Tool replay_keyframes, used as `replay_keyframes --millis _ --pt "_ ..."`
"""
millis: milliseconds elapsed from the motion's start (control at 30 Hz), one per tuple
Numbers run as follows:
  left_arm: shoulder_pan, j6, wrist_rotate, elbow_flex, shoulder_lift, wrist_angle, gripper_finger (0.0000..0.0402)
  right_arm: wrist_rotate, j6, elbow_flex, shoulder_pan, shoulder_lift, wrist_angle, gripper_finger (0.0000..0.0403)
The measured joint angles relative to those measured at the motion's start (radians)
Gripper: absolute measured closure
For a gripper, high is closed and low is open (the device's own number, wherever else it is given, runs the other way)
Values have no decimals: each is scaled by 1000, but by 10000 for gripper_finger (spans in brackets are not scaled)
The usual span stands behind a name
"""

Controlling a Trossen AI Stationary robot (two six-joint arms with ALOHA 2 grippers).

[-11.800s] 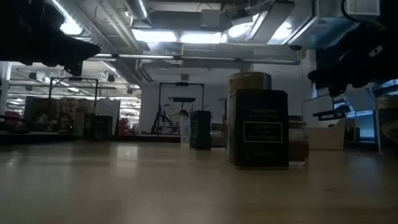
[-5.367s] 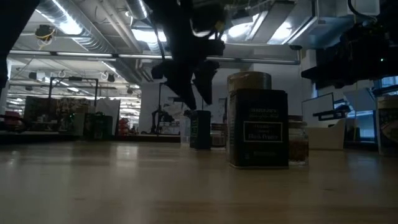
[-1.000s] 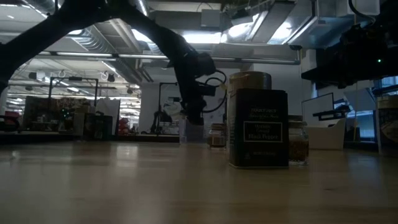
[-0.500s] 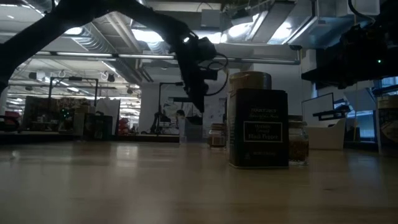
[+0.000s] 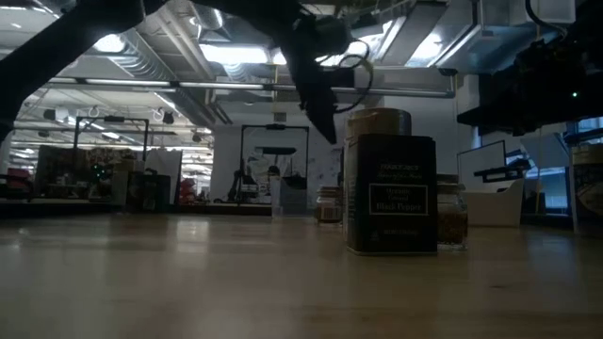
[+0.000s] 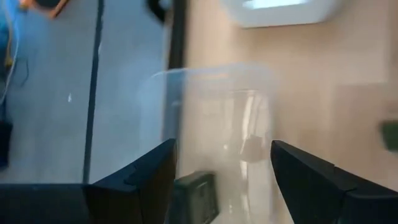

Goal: Sort spices by type
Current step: Put the center black seasoning can into the top transparent bin

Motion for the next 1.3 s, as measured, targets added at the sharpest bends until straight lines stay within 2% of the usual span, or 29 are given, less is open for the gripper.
replay_keyframes --millis 533,833,1300 --pt "-232 301 4 -6 1 -97 158 1 0 0 0 0 -2 386" --pt "-247 440 39 -89 2 -75 158 0 0 0 0 0 -2 386" --pt "-244 557 78 -200 3 57 158 -1 0 0 0 0 -3 386"
